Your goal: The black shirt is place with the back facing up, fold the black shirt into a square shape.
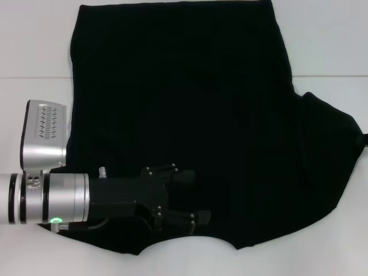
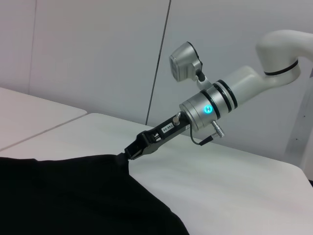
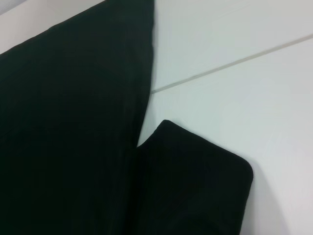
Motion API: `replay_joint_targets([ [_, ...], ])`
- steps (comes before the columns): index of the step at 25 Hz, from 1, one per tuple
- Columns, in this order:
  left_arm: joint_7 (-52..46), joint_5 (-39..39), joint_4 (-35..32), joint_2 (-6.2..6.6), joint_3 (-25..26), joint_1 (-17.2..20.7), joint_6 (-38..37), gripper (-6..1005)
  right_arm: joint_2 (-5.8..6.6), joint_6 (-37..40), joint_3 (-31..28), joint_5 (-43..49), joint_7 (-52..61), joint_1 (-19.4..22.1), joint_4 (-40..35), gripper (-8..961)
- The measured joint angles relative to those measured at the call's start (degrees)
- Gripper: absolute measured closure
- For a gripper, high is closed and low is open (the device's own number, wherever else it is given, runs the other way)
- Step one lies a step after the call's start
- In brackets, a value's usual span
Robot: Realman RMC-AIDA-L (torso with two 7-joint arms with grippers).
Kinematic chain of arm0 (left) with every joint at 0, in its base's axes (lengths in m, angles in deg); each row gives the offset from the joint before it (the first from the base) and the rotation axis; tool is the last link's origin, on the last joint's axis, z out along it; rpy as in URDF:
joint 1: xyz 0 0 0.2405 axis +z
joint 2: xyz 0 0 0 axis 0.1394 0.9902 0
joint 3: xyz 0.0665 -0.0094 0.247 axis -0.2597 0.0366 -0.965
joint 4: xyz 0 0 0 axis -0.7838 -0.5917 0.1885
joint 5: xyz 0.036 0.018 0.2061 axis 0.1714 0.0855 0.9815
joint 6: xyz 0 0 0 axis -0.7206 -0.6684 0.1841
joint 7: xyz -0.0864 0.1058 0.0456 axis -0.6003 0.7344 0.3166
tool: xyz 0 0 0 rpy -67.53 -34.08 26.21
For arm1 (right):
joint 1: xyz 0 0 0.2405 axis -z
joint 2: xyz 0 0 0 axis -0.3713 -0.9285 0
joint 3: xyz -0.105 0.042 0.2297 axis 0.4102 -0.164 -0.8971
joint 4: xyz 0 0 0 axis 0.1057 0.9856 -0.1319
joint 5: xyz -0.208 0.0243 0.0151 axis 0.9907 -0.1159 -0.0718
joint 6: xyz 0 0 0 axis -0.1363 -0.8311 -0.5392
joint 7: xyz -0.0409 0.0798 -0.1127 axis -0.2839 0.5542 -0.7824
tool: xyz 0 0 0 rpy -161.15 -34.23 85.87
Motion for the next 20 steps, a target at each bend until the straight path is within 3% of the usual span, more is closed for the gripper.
replay_joint_targets([
  [7,0.0,0.0,0.0,0.00,0.0,-0.2,0.1,37,0.02,0.4,-2.1,0.0,-0.4,0.7,-0.1,931],
  [20,0.0,0.0,0.0,0.12,0.0,-0.4,0.1,37,-1.28,1.0,-2.5,-0.6,-0.7,2.5,-0.2,931],
])
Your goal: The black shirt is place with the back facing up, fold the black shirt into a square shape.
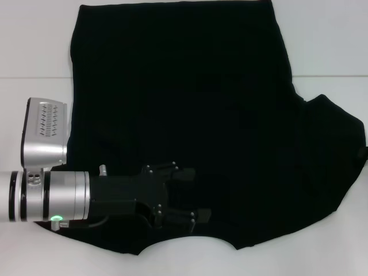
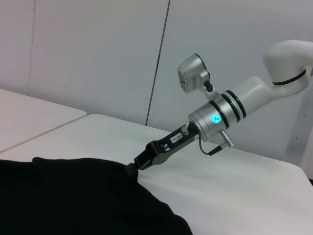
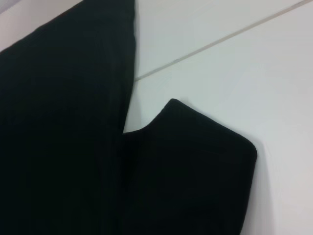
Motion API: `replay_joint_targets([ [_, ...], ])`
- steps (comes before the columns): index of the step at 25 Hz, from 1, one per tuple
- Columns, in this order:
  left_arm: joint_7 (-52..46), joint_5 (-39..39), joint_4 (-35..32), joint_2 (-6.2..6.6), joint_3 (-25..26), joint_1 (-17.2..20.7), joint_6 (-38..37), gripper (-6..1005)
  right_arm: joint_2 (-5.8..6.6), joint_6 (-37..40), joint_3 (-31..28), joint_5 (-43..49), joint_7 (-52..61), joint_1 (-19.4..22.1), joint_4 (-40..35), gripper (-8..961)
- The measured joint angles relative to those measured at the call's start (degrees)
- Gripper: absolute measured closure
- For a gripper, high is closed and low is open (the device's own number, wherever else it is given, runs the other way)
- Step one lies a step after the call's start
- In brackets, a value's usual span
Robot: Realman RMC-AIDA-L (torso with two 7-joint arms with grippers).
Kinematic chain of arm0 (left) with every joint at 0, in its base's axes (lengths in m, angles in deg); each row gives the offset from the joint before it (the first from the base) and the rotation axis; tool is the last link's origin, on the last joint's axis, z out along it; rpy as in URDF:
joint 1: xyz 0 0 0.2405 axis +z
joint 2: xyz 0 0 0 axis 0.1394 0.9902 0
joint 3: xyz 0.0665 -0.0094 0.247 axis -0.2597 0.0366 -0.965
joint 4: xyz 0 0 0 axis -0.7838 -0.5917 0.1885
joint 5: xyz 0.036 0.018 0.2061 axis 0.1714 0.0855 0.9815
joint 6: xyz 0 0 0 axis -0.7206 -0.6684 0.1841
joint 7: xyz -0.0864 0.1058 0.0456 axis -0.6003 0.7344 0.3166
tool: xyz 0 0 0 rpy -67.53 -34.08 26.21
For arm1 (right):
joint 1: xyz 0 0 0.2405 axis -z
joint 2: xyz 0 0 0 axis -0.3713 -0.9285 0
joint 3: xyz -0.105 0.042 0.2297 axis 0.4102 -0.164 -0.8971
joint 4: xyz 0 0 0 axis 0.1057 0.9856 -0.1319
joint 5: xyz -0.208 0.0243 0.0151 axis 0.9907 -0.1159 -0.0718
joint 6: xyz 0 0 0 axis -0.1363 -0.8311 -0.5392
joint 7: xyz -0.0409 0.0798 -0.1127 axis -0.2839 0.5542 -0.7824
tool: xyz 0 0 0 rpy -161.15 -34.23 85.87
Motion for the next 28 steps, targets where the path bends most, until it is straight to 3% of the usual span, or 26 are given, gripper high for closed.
replay_joint_targets([
  [18,-0.2,0.0,-0.1,0.11,0.0,-0.1,-0.3,37,0.57,2.2,0.0,-4.0,-2.1,2.3,0.0,893],
  [28,-0.2,0.0,-0.1,0.09,0.0,-0.1,-0.5,38,0.35,2.6,0.6,-5.2,-2.0,-2.6,0.6,861],
])
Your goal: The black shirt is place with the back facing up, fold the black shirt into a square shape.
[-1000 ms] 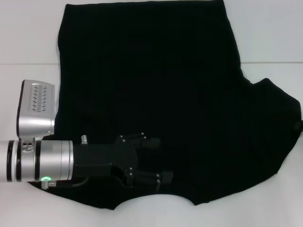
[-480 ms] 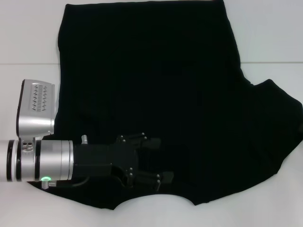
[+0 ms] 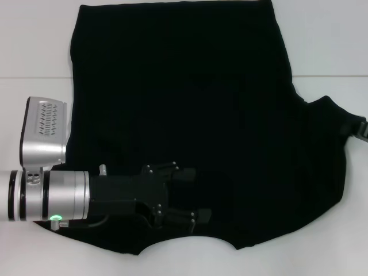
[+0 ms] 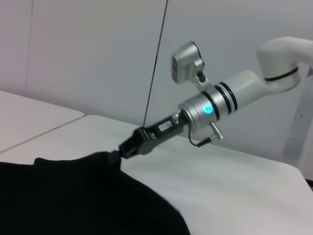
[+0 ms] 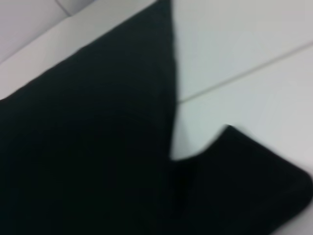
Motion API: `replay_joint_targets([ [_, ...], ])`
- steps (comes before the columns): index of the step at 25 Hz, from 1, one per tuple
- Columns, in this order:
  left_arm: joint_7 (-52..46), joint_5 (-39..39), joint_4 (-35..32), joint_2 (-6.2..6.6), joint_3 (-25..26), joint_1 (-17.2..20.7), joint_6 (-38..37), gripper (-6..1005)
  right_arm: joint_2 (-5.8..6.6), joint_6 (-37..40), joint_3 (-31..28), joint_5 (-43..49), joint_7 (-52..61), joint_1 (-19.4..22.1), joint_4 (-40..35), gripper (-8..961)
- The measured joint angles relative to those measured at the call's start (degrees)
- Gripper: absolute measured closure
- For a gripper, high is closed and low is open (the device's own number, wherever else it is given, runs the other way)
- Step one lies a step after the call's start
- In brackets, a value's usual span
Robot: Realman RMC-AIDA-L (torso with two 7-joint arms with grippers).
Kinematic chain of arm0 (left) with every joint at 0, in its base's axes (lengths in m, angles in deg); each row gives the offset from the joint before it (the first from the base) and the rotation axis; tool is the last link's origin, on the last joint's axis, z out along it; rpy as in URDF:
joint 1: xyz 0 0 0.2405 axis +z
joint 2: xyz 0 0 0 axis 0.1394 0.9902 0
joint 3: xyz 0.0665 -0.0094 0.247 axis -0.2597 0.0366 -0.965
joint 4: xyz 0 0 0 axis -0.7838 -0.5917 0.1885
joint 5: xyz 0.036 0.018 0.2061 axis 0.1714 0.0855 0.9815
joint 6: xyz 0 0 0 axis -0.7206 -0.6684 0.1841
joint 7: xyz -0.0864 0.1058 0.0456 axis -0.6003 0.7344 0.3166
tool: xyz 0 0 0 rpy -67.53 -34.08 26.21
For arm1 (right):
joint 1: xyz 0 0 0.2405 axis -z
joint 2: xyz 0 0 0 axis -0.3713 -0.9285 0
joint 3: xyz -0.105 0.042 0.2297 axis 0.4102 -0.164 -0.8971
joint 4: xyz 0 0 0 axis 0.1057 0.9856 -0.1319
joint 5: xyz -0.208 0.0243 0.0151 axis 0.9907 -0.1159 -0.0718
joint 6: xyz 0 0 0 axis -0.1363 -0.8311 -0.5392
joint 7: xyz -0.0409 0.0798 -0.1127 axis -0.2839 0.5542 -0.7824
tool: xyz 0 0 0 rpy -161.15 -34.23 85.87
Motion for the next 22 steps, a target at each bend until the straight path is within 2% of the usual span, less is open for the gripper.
replay_joint_targets([
  [5,-0.7,0.0,0.0,0.15,0.0,0.0,0.2,37,-1.03,1.8,3.4,0.0,-0.1,-3.6,0.0,846],
  [13,-1.2,0.0,0.0,0.20,0.0,0.2,0.4,37,-3.12,7.3,12.8,-0.1,0.1,-7.3,-0.3,821],
  [22,-1.3,0.0,-0.1,0.26,0.1,0.1,0.5,38,-3.46,7.9,14.7,-0.1,1.8,-8.3,-0.1,793],
])
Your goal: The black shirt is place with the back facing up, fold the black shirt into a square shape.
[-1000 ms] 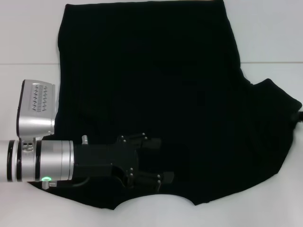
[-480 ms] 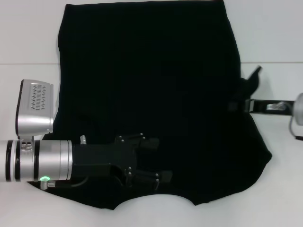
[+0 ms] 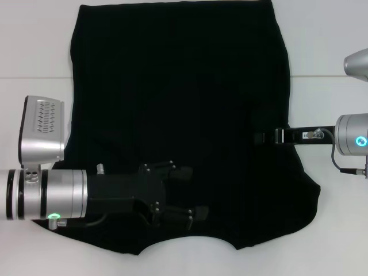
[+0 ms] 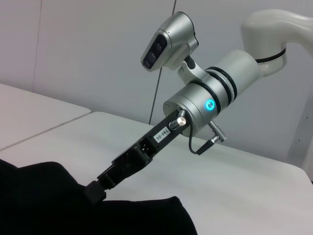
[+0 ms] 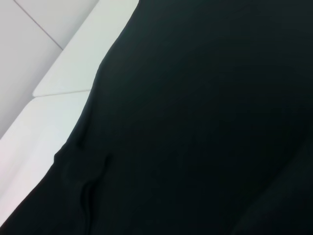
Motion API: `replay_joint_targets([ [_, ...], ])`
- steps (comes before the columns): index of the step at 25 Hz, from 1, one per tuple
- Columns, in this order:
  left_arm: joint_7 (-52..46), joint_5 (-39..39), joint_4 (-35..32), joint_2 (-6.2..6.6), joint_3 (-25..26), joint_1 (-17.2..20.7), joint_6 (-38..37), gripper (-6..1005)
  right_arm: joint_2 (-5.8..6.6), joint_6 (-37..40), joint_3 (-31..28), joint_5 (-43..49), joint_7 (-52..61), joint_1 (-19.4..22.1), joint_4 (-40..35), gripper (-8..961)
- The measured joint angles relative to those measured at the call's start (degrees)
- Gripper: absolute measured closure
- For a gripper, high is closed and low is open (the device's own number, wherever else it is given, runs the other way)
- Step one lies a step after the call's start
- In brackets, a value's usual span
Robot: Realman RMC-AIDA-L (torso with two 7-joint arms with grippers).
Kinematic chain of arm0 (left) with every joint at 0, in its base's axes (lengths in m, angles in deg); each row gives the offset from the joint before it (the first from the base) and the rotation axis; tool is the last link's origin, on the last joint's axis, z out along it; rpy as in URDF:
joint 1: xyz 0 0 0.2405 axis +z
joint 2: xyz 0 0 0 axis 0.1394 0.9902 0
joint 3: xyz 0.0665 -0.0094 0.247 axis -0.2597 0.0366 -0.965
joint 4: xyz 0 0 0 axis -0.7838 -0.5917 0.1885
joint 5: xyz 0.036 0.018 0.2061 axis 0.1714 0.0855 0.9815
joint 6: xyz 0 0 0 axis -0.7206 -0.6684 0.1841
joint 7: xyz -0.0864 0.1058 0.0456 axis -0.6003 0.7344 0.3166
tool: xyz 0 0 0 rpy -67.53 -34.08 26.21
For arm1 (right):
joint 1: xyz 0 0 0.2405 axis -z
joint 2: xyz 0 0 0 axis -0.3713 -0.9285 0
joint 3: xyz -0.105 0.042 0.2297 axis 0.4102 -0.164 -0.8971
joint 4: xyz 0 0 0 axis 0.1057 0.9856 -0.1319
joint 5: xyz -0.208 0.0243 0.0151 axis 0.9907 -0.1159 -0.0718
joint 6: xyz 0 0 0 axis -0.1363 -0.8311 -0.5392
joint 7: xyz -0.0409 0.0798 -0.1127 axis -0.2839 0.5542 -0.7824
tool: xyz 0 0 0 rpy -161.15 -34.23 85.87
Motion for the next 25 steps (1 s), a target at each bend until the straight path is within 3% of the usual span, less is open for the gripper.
replay_joint_targets([
  [5,-0.1,0.0,-0.2,0.05,0.2,-0.1,0.1,38,0.42,3.0,-0.6,-2.2,-0.4,0.7,-0.7,777],
  [13,-2.2,-0.2,-0.3,0.05,2.2,0.0,0.7,37,2.60,12.8,-0.8,-16.1,-7.7,4.6,-1.4,752],
  [15,-3.0,-0.4,-0.4,0.15,3.7,0.2,0.7,37,2.61,14.5,-0.9,-19.0,-11.1,5.9,-1.1,509],
  [21,-9.1,-0.5,-0.6,1.87,11.0,2.0,0.7,37,0.39,15.1,-1.2,-22.7,-19.5,8.2,0.1,289],
  [25,-13.9,0.1,-3.1,2.84,14.4,5.2,0.7,38,-0.32,14.4,-1.2,-23.0,-22.0,7.8,1.7,110],
])
